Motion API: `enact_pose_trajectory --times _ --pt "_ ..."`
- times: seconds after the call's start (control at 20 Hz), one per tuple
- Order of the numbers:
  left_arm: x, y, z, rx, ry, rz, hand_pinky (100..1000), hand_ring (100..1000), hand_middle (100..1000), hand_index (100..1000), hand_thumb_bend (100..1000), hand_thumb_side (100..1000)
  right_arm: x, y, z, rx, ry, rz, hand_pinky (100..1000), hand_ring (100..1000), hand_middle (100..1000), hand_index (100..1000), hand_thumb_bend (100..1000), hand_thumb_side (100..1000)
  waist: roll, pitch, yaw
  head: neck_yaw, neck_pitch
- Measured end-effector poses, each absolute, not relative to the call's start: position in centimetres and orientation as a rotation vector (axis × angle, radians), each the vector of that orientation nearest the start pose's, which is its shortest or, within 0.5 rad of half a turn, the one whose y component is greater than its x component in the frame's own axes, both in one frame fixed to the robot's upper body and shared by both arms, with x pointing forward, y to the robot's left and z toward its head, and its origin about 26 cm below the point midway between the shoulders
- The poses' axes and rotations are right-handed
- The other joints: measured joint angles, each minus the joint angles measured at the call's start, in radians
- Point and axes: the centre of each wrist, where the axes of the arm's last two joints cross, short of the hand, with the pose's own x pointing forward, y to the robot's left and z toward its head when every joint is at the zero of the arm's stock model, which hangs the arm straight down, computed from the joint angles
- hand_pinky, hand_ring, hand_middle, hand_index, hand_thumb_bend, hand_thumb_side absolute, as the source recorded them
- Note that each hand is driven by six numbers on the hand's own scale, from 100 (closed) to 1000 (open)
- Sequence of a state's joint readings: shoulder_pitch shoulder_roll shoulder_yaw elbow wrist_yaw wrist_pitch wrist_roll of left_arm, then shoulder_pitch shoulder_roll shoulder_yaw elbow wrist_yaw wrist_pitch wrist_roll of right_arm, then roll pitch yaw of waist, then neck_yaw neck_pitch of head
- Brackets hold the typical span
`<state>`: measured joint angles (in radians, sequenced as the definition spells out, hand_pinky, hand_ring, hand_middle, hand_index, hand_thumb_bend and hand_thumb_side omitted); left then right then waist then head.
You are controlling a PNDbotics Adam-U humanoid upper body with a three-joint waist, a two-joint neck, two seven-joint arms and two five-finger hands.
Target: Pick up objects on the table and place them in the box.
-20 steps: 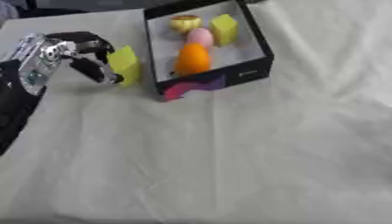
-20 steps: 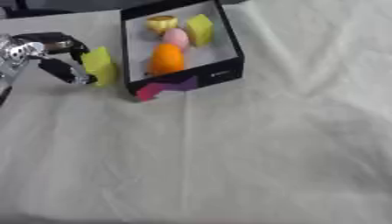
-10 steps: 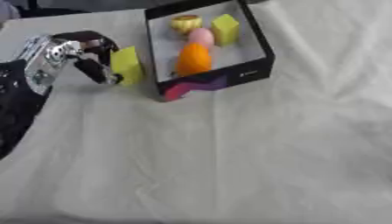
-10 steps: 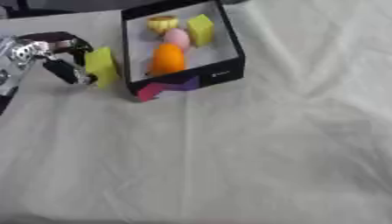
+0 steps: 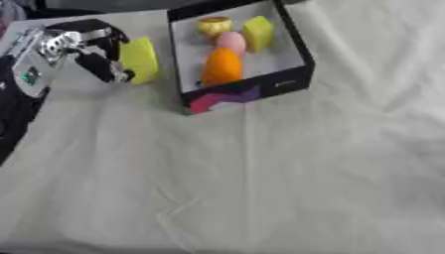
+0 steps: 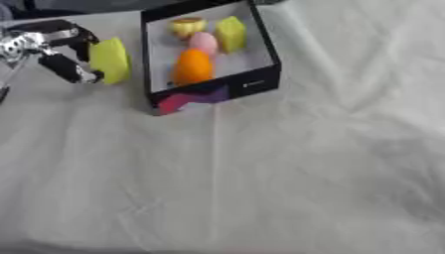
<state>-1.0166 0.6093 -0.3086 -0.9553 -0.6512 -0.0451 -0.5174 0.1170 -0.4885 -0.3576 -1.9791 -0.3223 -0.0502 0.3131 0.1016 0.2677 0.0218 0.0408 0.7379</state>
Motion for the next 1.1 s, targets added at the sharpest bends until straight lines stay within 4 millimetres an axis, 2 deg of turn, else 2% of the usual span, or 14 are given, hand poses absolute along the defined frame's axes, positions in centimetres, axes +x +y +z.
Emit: enact_pose_trajectory --times 0.15,0.3,0.45,0.55,0.6,0.85,0.95,1.0,1.05,1.1 --pt "46.7 31.1 27.0 0.842 -1.319 -1.451 817 588 482 687 149 205 22.4 -40.5 14.8 -0.168 -1.953 0.371 907 590 607 844 100 583 0.000 -0.007 -0.003 -0.002 0.000" --pt "46.1 31.3 29.8 0.859 -1.392 -1.428 815 574 471 673 100 191 22.4 -40.5 14.8 -0.163 -1.958 0.370 907 590 608 845 100 582 0.000 -0.007 -0.012 0.001 0.000" --pt "45.8 30.4 32.0 0.850 -1.475 -1.423 813 573 471 672 100 188 22.6 -40.5 15.0 -0.155 -1.969 0.373 907 590 608 845 100 578 0.000 -0.007 -0.035 0.018 -0.006" --pt "45.8 29.2 32.7 0.831 -1.524 -1.445 812 576 475 675 104 182 22.8 -40.4 15.4 -0.143 -1.988 0.378 908 590 608 845 100 575 0.000 -0.007 -0.054 0.036 -0.018" --pt "46.0 28.3 32.8 0.815 -1.549 -1.465 815 589 484 680 137 177 23.0 -40.3 15.6 -0.136 -1.997 0.382 908 590 608 845 100 569 0.000 -0.007 -0.063 0.045 -0.023" --pt "47.1 23.4 31.4 0.741 -1.673 -1.587 809 590 483 678 119 170 23.6 -40.0 16.3 -0.083 -2.036 0.402 908 591 608 845 100 571 0.000 -0.005 -0.093 0.076 -0.043" --pt "47.7 22.2 30.4 0.734 -1.696 -1.603 847 665 558 728 148 179 23.8 -39.8 16.5 -0.069 -2.041 0.408 908 591 608 845 100 570 0.000 -0.005 -0.101 0.084 -0.047" --pt "48.0 21.8 30.0 0.738 -1.704 -1.606 879 732 630 758 158 184 23.9 -39.7 16.5 -0.063 -2.044 0.412 908 591 608 845 100 568 0.000 -0.004 -0.105 0.087 -0.048" --pt "48.2 21.5 29.5 0.742 -1.708 -1.609 887 743 645 766 168 185 23.9 -39.7 16.5 -0.059 -2.044 0.414 908 591 608 845 100 568 0.000 -0.002 -0.107 0.090 -0.051" --pt "48.4 21.3 29.1 0.747 -1.710 -1.612 926 802 730 813 225 188 23.9 -39.7 16.6 -0.056 -2.046 0.415 908 591 608 845 100 568 0.000 -0.001 -0.108 0.090 -0.054"
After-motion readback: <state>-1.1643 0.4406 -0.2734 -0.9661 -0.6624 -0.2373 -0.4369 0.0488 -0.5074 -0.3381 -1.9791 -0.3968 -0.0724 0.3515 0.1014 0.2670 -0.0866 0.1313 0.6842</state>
